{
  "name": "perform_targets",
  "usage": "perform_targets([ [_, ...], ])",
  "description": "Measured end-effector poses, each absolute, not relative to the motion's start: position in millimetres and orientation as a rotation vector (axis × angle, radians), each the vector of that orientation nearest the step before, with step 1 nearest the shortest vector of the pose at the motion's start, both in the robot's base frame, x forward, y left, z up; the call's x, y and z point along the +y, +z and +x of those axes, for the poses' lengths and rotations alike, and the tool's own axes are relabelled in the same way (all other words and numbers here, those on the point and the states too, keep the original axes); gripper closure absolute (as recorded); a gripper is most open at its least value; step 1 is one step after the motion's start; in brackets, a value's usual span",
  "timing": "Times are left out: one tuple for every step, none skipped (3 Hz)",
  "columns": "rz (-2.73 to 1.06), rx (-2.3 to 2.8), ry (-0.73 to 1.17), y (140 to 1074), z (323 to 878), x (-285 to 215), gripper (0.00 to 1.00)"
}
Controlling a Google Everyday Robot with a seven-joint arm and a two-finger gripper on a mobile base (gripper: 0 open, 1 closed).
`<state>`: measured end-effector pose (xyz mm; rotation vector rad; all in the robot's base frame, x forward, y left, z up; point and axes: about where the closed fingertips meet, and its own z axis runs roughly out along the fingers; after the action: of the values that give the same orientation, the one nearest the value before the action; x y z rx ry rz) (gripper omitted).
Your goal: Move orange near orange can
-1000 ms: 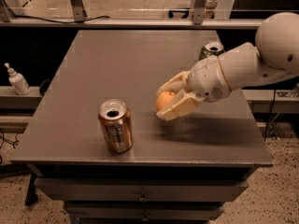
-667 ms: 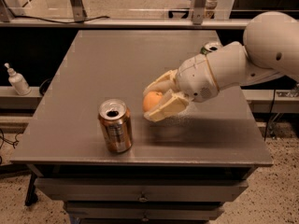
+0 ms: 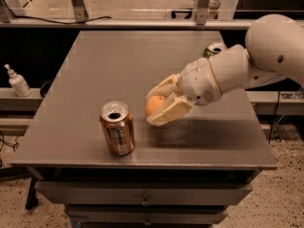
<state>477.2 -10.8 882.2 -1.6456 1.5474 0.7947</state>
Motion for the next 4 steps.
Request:
perform_targets([
  [-1.650, 1.608, 0.833, 866.1, 459.2, -12.6, 1.00],
  [-1.661, 1.637, 0.875, 851.1, 442.7, -7.8, 1.00],
  [-1.681, 1.636, 0.915, 839.8, 434.6, 5.6, 1.00],
  [-1.704, 1.636, 0.944, 832.0, 430.4, 14.3, 0.82],
])
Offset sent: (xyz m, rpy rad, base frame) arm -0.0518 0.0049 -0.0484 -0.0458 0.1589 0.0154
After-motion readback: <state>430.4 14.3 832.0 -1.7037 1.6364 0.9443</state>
